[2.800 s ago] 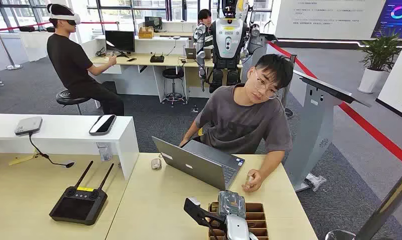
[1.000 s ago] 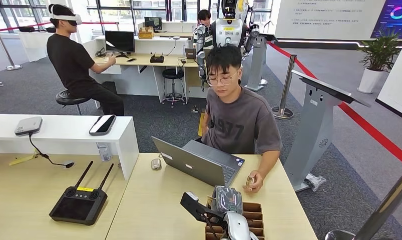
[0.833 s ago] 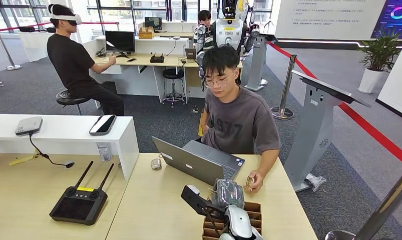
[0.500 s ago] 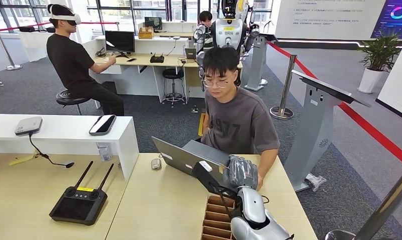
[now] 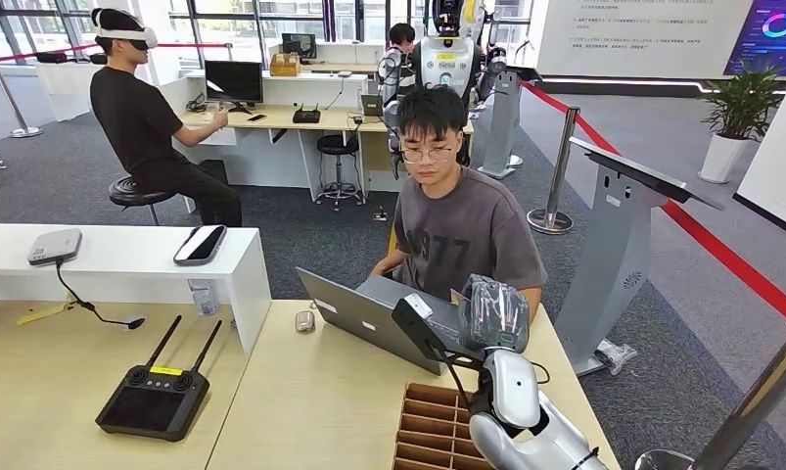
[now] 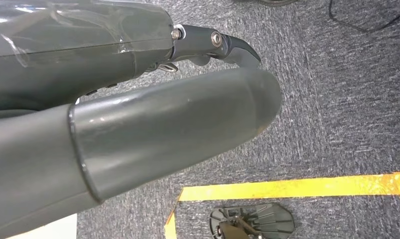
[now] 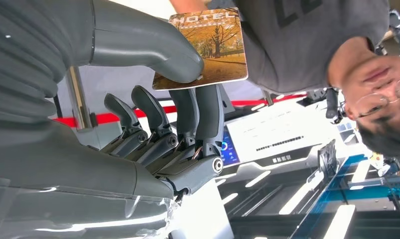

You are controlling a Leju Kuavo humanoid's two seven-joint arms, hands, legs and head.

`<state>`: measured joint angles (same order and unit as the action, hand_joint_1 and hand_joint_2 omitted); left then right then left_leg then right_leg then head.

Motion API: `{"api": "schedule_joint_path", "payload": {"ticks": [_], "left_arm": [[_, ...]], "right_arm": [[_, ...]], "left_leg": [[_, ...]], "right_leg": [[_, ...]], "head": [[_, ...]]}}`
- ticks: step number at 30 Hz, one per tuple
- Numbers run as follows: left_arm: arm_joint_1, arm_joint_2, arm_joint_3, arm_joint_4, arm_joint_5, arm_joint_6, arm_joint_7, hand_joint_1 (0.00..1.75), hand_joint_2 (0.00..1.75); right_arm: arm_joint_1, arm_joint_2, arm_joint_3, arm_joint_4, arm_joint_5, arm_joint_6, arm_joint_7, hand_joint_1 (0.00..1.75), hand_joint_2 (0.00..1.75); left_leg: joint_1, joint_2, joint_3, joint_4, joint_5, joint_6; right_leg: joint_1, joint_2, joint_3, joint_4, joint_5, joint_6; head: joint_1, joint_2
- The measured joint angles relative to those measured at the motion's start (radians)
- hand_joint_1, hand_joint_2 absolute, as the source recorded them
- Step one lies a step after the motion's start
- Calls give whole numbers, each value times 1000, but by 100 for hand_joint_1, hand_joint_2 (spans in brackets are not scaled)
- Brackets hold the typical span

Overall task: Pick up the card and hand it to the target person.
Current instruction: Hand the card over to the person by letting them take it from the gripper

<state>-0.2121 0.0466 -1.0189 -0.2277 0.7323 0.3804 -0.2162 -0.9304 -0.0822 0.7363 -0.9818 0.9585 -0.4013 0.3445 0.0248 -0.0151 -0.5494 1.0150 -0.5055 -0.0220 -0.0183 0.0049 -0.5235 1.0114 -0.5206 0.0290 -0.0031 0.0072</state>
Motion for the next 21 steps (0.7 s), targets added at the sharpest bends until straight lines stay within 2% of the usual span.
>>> {"api": "schedule_joint_path", "payload": {"ticks": [5,21], "left_arm": [[-1,-1,0,0,-2,-2,2,0,0],[-6,-3,0,0,-7,-12,5,0,0]], "right_arm": [[-9,-7,1,78,37,7,0,149,175],[-8,-8,3,285,40,14,-1,148,175]], "left_leg": [[0,-1,0,0,0,0],[0,-1,0,0,0,0]], "right_leg": [[0,0,0,0,0,0],[0,0,0,0,0,0]], "head": [[0,0],[0,0]]}}
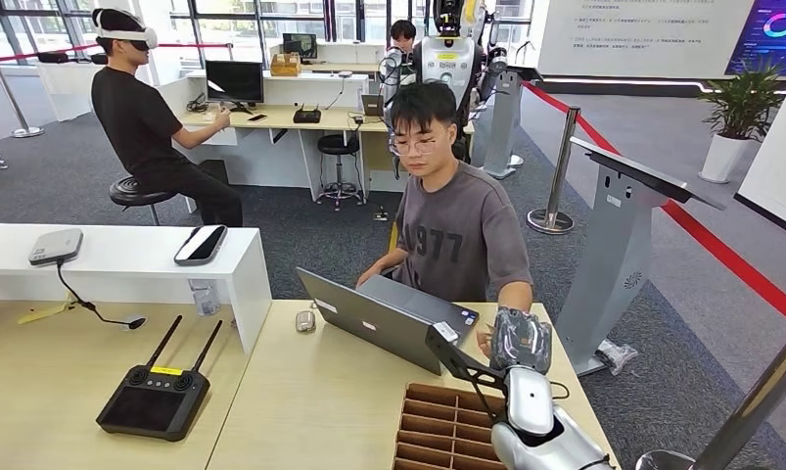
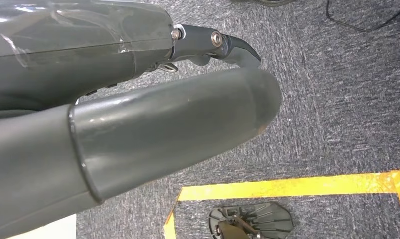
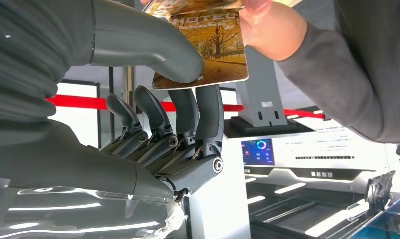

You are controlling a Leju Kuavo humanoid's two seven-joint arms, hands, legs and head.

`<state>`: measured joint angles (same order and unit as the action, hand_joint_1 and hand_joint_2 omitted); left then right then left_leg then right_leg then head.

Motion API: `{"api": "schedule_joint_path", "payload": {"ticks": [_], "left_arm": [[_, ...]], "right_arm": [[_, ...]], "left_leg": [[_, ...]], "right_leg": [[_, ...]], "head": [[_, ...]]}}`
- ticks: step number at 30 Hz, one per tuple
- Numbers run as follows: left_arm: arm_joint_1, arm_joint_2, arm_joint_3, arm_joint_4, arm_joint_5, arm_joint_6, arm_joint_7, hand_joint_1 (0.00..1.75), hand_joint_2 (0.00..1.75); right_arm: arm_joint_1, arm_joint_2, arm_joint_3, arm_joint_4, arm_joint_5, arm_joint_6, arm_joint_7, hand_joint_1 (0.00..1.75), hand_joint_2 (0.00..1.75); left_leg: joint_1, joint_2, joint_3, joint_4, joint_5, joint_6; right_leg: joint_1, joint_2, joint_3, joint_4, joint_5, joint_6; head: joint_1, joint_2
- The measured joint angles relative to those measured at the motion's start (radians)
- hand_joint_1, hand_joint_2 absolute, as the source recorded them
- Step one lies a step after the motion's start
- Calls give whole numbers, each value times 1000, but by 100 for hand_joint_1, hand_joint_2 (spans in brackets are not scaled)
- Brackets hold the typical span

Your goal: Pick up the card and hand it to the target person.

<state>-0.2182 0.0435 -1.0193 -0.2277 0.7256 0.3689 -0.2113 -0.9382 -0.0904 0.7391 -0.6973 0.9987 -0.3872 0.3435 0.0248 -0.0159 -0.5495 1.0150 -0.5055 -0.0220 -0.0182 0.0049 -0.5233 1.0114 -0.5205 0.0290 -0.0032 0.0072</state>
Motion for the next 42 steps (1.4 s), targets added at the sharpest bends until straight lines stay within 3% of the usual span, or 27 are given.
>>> {"api": "schedule_joint_path", "payload": {"ticks": [11,12,15,16,23,30,34,35,39,42], "left_arm": [[-2,0,-1,0,-2,-2,2,0,0],[-2,0,-2,0,-3,-2,2,0,0],[-4,0,-4,0,-4,-3,2,0,0],[-4,0,-4,0,-5,-3,3,0,0],[-8,0,-5,0,-8,-3,6,0,0],[-10,0,-5,0,-6,-4,3,0,0],[-10,0,-5,0,-6,-4,2,0,0],[-10,0,-5,0,-6,-4,2,0,0],[-11,0,-5,0,-5,-4,0,0,0],[-11,0,-5,0,-3,-3,-2,0,0]], "right_arm": [[1,0,3,48,-1,-2,-1,149,175],[2,0,3,51,-2,-4,-2,133,175],[5,0,3,59,-3,-10,-8,23,175],[6,0,4,62,-3,-10,-11,2,175],[15,7,8,75,-1,75,-38,0,175],[36,15,16,75,-27,56,-56,0,175],[45,17,14,73,-63,23,-71,0,0],[50,17,12,71,-85,4,-81,0,0],[78,18,-17,47,-225,-106,-158,0,175],[101,18,-43,23,-327,-178,-227,0,175]], "left_leg": [[0,0,0,0,0,0],[0,0,0,0,0,0],[0,0,0,0,0,0],[0,0,0,0,0,0],[0,0,0,0,0,0],[0,0,0,0,0,0],[0,0,0,0,0,0],[0,0,0,0,0,0],[0,0,0,0,0,0],[0,0,0,0,0,0]], "right_leg": [[0,0,0,0,0,0],[0,0,0,0,0,0],[0,0,0,0,0,0],[0,0,0,0,0,0],[0,0,0,0,0,0],[0,0,0,0,0,0],[0,0,0,0,0,0],[0,0,0,0,0,0],[0,0,0,0,0,0],[0,0,0,0,0,0]], "head": [[0,0],[0,0],[0,0],[0,0],[0,0],[0,0],[0,0],[0,0],[0,0],[0,0]]}}
